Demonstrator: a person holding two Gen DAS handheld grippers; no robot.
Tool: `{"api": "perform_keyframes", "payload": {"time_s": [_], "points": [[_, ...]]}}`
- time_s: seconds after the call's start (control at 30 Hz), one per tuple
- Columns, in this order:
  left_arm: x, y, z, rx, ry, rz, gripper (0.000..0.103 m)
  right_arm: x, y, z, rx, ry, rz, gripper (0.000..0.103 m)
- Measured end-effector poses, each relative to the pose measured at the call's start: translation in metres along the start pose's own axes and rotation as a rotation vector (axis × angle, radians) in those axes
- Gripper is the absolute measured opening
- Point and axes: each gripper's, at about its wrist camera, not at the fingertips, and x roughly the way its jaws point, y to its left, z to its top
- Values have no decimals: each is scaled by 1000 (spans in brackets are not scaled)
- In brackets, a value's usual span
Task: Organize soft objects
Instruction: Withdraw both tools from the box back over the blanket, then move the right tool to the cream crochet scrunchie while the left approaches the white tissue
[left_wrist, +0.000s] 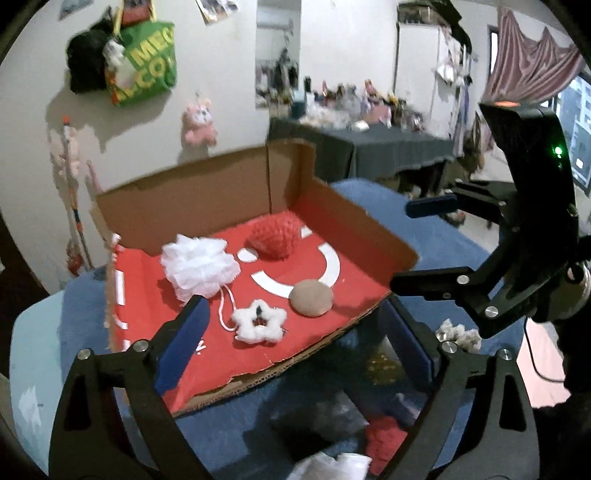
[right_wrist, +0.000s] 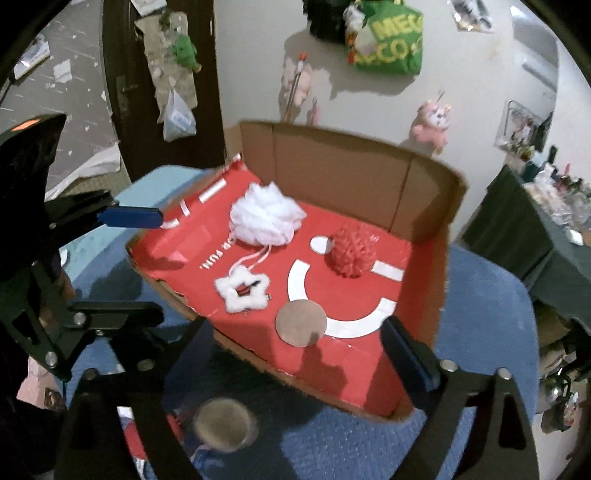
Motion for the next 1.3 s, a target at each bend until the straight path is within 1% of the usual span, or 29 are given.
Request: {"api": "perform_keyframes", "payload": {"time_s": [0.13,0.2,0.27,0.37,0.47,0.57,0.63,0.73,0.9,1.07,1.13,1.3], "points": [[-31,-9,-7,-38,-77,17,97,-33,8,-8,10,-65,-38,102],[-43,-14,-12,-51,-113,49,97,-52,14,-13,15,-105,-54,103],[-59,-23,-21,-58,-155,70,100,-67,22,-19,14,-139,-75,103],[-77,-35,-37,-69,-209,100,102,-88,36,-32,7,-194,-129,103],[-92,-47,-56,-97,-254,121,102,-110,47,-51,21,-251,-177,103],[-101,-57,-73,-118,-282,121,103,-126,57,-71,46,-301,-207,103],[-109,-65,-87,-131,-310,159,103,-134,63,-87,63,-330,-248,103],[-116,-71,-103,-141,-348,201,103,-140,70,-110,98,-357,-269,103],[-113,-78,-128,-170,-336,218,103,-141,81,-149,149,-404,-338,103],[-98,-82,-148,-178,-315,247,103,-134,88,-178,177,-416,-344,103],[-90,-82,-155,-183,-289,243,103,-129,90,-185,185,-411,-342,103],[-74,-77,-166,-200,-234,243,103,-105,91,-198,196,-362,-347,103]]}}
